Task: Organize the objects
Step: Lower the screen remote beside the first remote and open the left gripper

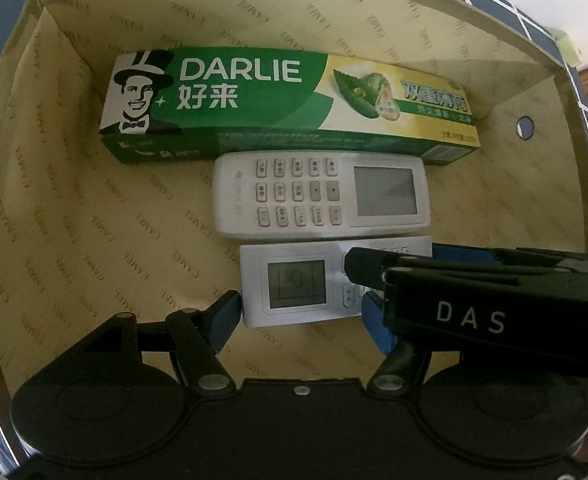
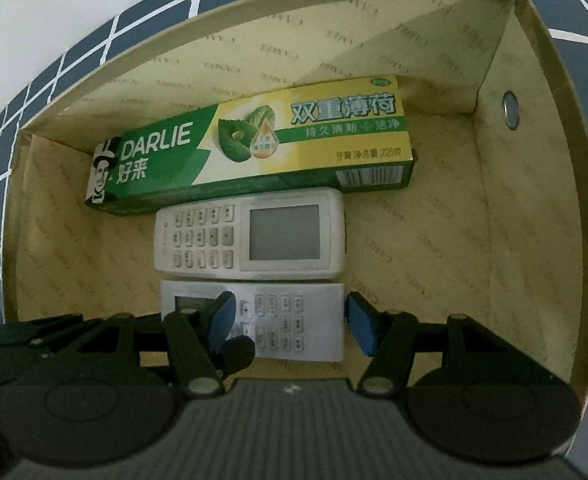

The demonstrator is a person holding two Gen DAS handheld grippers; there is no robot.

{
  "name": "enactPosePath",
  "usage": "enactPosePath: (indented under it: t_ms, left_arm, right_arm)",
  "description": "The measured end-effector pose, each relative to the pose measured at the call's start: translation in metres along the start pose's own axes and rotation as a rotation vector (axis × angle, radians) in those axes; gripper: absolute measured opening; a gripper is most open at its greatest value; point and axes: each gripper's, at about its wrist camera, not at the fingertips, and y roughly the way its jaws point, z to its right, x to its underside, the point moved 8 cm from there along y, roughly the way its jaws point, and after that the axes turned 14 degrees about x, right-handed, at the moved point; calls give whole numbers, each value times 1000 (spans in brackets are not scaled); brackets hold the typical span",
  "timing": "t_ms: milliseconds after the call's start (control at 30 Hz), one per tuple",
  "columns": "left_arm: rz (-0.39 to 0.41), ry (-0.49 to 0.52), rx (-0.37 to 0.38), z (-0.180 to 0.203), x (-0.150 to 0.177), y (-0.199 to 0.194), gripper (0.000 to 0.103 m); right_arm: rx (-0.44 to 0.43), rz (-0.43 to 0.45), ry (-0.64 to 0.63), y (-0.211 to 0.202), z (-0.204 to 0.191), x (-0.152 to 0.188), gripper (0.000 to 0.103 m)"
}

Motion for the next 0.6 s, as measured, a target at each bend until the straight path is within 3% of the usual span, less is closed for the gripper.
enactPosePath:
  t_ms: [600]
  left_arm:
    - [-1, -9, 3, -4, -5, 0, 69]
  right_arm:
    - [4, -9, 4, 5, -4, -3, 61]
